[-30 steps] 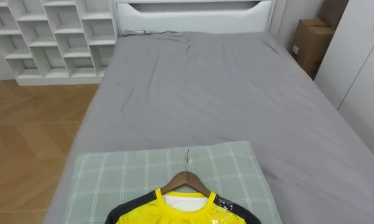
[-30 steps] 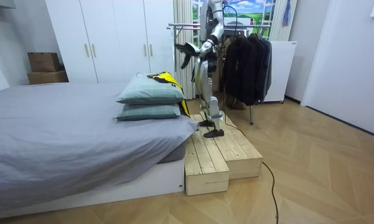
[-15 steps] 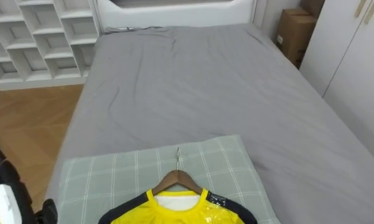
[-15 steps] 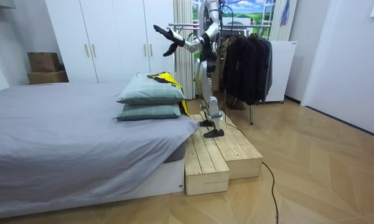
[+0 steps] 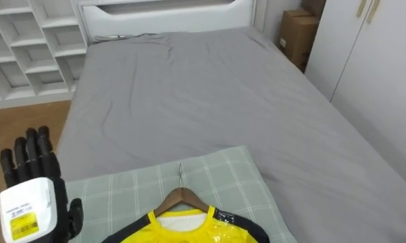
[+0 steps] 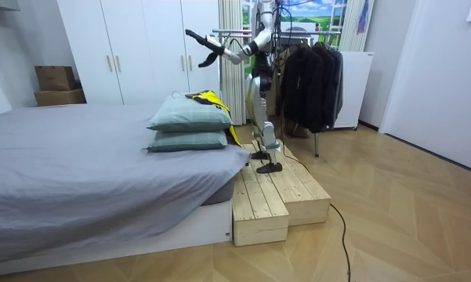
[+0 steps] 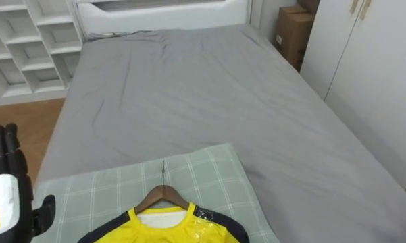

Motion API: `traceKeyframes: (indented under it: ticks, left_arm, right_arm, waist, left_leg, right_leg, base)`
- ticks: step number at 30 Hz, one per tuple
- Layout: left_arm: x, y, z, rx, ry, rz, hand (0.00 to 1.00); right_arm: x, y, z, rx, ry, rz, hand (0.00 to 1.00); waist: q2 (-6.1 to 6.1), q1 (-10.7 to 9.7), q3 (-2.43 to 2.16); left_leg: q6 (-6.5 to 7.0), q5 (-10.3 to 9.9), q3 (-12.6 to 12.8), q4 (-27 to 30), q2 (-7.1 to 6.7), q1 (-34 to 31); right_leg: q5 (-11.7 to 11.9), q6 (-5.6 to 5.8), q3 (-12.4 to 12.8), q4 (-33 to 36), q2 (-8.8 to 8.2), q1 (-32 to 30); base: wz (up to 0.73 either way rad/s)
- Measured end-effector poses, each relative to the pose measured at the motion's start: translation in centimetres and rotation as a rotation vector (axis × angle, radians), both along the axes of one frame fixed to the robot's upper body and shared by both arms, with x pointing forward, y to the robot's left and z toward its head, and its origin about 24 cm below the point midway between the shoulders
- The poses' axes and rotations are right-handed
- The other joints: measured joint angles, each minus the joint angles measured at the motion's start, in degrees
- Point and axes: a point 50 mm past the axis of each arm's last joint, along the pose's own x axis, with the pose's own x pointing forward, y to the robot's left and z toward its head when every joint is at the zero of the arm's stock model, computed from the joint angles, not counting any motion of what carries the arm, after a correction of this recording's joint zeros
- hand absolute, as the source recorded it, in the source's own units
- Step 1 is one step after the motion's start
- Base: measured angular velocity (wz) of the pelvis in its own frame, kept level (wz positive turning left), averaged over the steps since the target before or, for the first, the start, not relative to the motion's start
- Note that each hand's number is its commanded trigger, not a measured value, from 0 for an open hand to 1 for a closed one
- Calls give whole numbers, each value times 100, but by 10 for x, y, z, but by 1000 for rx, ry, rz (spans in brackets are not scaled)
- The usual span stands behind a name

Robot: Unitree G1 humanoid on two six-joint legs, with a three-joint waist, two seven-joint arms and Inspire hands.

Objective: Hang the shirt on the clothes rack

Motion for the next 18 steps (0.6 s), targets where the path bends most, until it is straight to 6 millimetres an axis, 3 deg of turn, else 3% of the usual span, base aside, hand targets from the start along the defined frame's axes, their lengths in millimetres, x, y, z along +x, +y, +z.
traceKeyframes:
  ticks: [10,15,18]
  left_arm:
    - [11,-21,-4,63,98,-117,0]
    - [11,-34,-12,65,174,-183,0]
    - [9,-39,-27,69,284,-213,0]
  right_arm:
    - [-1,-6,2,-22,-2,4,0]
    - [2,-6,2,-21,-11,0,0]
    - [6,-5,2,-20,-18,4,0]
  waist:
    - [176,-52,31]
    - [177,-206,30]
    - [172,-304,32]
  left_leg:
    - [0,0,96,-10,8,-37]
    - [0,0,98,-5,6,-47]
    - [0,0,105,-3,6,-36]
  right_leg:
    - [2,-3,114,64,9,-120]
    - [2,-3,109,63,5,-123]
    - [1,-3,121,78,4,-123]
  base:
    - [-4]
    - [0]
    - [-1]
